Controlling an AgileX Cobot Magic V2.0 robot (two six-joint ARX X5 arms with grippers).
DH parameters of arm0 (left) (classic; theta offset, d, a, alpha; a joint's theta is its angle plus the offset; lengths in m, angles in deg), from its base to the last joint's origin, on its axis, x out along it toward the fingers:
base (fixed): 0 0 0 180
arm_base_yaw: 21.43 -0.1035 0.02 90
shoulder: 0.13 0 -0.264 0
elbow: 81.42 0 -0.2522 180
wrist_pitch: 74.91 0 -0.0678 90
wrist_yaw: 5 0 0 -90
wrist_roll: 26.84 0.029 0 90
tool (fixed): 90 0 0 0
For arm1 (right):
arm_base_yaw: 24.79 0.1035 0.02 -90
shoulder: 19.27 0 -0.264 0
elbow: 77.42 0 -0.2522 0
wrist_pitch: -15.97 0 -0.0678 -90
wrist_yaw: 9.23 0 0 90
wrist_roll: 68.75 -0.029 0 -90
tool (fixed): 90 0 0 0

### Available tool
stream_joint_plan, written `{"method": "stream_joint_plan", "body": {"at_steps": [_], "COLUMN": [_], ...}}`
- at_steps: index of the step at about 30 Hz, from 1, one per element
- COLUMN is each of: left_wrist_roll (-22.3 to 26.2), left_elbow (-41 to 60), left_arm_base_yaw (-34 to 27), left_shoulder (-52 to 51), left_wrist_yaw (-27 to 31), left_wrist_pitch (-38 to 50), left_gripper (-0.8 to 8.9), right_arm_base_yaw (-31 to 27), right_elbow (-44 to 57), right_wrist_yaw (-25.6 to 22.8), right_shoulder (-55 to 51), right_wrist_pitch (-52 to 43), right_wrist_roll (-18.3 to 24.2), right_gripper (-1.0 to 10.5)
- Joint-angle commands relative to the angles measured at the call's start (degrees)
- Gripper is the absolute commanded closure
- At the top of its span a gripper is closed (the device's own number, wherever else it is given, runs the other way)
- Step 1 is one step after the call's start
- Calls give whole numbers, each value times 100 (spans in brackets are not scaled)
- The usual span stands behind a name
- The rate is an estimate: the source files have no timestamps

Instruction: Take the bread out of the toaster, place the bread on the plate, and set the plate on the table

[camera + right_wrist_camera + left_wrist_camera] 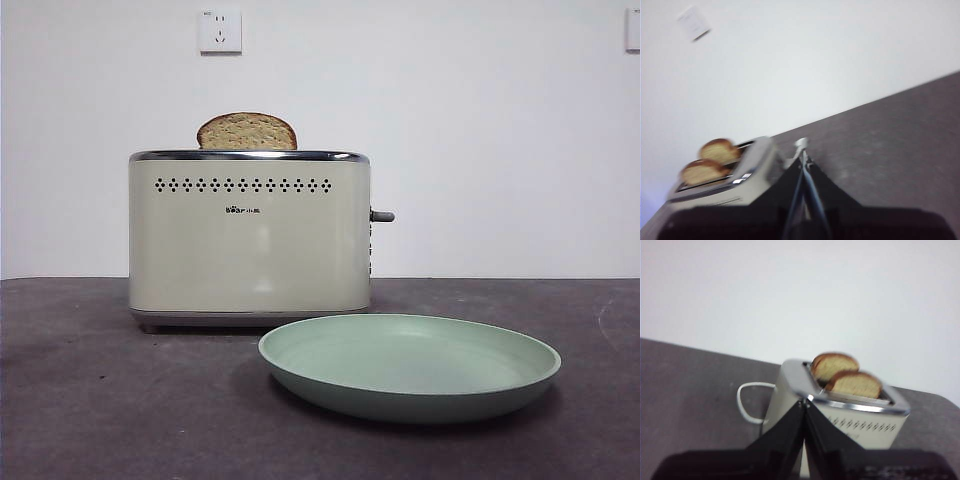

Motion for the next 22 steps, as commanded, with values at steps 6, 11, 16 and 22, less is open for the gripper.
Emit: {"method": "stream_joint_plan", "body": {"at_steps": [6,11,16,22], "left_wrist_roll": [398,680,831,820], "left_elbow": [-1812,-2929,-3748,-3976], "left_arm_base_yaw": [-4,-4,-4,0], "left_shoulder": [1631,2774,3764,4199], "left_wrist_yaw": [-1329,-1582,-1971,-2494], "left_wrist_pitch": [-155,-929,-1794,-1808], "left_gripper": [819,820,812,367], "right_arm_base_yaw": [17,17,131,164], "right_elbow": [-2350,-3244,-3580,-3582], "right_wrist_yaw": [1005,1967,2330,2315], "right_shoulder": [1943,2800,3209,3235], "right_wrist_pitch": [1132,1526,1615,1740], "right_wrist_roll": [1252,1270,1268,1266], "right_gripper": [957,944,814,685]}}
